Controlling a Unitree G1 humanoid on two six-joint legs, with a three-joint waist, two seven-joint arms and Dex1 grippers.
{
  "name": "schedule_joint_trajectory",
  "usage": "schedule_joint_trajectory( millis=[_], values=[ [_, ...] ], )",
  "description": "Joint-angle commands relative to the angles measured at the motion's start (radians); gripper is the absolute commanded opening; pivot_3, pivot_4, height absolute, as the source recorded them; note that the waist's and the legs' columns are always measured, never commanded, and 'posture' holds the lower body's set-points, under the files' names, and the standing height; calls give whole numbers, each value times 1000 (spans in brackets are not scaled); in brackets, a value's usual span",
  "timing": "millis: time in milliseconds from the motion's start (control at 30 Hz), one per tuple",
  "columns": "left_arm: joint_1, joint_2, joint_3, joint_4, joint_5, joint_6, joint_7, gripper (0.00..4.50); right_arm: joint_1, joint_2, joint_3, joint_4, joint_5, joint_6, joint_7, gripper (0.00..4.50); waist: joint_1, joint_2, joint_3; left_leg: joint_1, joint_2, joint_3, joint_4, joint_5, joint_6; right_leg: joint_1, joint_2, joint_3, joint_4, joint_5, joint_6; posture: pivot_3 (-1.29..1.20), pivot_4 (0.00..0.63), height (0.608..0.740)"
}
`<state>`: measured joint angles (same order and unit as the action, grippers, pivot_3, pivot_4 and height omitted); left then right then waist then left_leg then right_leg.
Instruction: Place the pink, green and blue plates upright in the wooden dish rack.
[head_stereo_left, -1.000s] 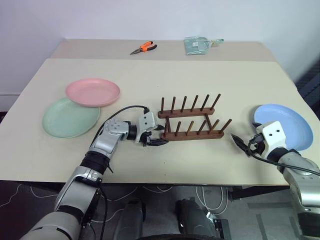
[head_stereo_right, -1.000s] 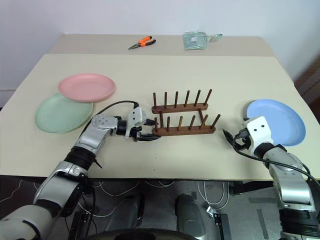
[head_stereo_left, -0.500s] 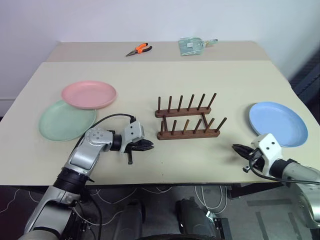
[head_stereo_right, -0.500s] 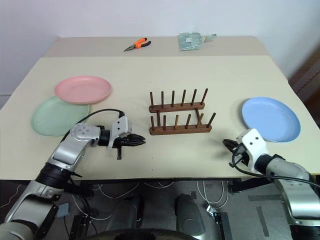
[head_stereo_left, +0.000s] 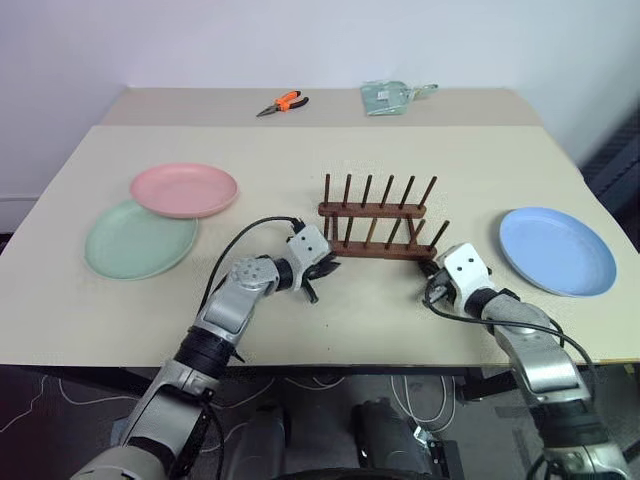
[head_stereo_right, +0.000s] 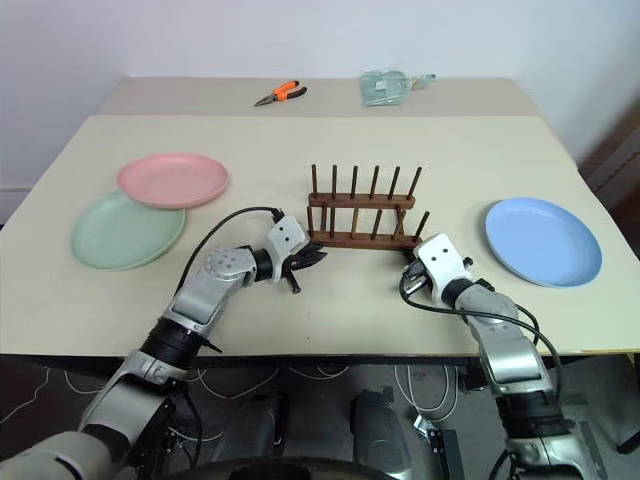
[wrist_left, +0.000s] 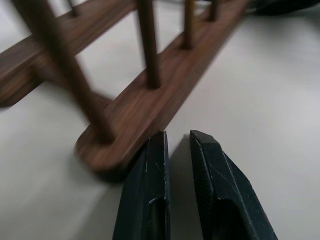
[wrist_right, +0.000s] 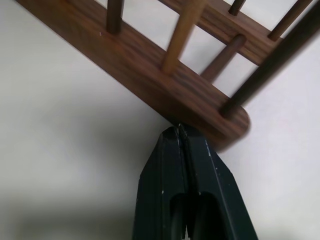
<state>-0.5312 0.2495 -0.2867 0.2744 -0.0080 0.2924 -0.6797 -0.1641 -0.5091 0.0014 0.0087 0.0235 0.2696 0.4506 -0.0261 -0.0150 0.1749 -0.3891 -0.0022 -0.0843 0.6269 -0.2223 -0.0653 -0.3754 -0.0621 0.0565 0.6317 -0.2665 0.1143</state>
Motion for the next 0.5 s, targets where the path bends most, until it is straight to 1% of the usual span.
schedule_joint_trajectory(
  millis=[33, 167, 267, 300, 400, 500],
  values=[
    [-5, 11, 19, 97, 36, -15, 49, 694, -78, 18, -7, 109, -36, -36, -54, 0, -2, 0, 0, 0, 0, 0, 0, 0, 0, 1, 0, 0, 0, 0, 0, 0, 150, 740],
    [-15, 10, 18, 127, 33, -38, 59, 694, -105, 20, -8, 149, -26, -56, -33, 0, 2, 0, 0, 0, 0, 0, 0, 0, 0, 1, 0, 0, -1, 0, 1, 0, 150, 740],
    [-3, 23, 25, 105, 25, -53, 58, 639, -88, 3, -28, 101, 30, -31, 35, 801, 1, 1, -1, 0, 0, 0, 0, 0, 0, 1, 0, 0, -1, 1, 3, 0, 150, 740],
    [3, 32, 37, 87, 15, -67, 54, 639, -74, -6, -35, 65, 55, -22, 68, 1274, 1, 1, -1, 0, 0, 0, 0, 0, 0, 1, 0, 0, -1, 1, 3, 0, 150, 740],
    [22, 78, 125, -28, -40, -200, 39, 1500, -15, -35, -58, -109, 144, 27, 157, 2775, -10, 1, 0, -1, 0, 0, -2, 0, 0, 0, 0, 0, -1, 1, 3, 0, 150, 740],
    [-15, 93, 274, -56, -62, -226, 195, 2987, 26, -69, -44, -220, 146, 48, 182, 4306, -13, 1, 2, -4, 1, -1, -4, 0, 0, -5, 0, 0, 0, 1, 4, 0, 150, 740]
  ],
)
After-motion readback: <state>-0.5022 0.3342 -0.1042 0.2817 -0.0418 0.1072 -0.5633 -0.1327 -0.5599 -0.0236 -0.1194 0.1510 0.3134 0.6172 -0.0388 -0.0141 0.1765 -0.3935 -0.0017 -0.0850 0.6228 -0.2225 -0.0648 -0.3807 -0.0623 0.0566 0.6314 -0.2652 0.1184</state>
